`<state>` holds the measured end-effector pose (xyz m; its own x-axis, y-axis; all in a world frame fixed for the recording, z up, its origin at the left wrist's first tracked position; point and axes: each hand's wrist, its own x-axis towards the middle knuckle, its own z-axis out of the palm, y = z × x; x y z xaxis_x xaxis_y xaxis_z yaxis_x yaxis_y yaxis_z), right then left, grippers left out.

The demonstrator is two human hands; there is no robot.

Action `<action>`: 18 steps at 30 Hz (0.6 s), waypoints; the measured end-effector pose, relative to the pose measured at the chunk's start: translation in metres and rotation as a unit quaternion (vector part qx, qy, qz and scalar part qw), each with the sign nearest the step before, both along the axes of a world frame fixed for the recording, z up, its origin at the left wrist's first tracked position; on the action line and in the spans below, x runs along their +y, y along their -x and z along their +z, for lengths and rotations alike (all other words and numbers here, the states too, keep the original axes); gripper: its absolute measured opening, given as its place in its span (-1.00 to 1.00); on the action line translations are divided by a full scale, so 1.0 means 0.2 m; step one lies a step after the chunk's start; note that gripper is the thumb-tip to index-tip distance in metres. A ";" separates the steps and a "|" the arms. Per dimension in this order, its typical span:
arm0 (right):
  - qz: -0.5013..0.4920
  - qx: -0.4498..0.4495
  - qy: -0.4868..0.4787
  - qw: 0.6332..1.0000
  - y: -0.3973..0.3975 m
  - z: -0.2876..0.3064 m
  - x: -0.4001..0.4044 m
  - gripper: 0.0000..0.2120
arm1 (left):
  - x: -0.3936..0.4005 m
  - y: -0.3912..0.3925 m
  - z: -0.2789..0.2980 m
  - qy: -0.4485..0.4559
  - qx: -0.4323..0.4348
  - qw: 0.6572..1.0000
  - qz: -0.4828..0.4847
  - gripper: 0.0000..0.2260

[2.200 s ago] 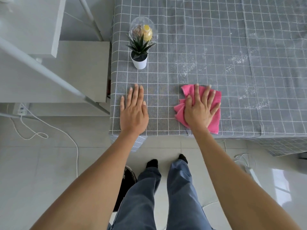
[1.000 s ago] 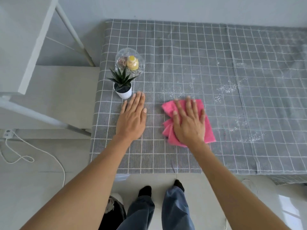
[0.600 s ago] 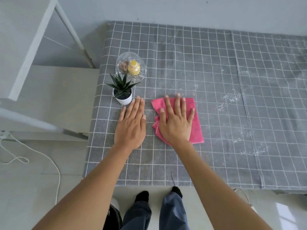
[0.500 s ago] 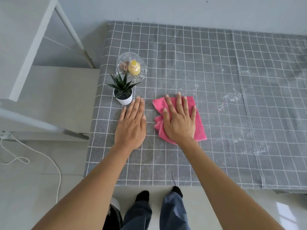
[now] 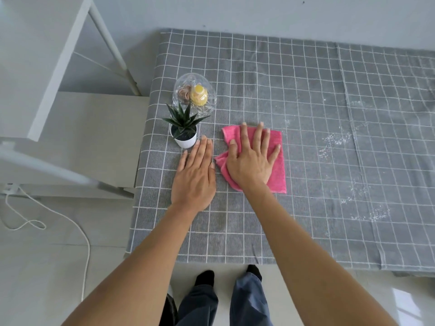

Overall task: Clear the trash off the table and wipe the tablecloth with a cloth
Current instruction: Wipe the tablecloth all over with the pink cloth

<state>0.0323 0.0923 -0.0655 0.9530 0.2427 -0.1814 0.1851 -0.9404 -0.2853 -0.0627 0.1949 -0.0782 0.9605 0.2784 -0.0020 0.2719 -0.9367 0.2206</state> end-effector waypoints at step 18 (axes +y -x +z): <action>0.008 -0.001 0.034 0.999 -0.14 0.01 -0.06 -0.48 | 0.00 -0.01 0.00 0.013 0.010 1.000 0.000 -0.48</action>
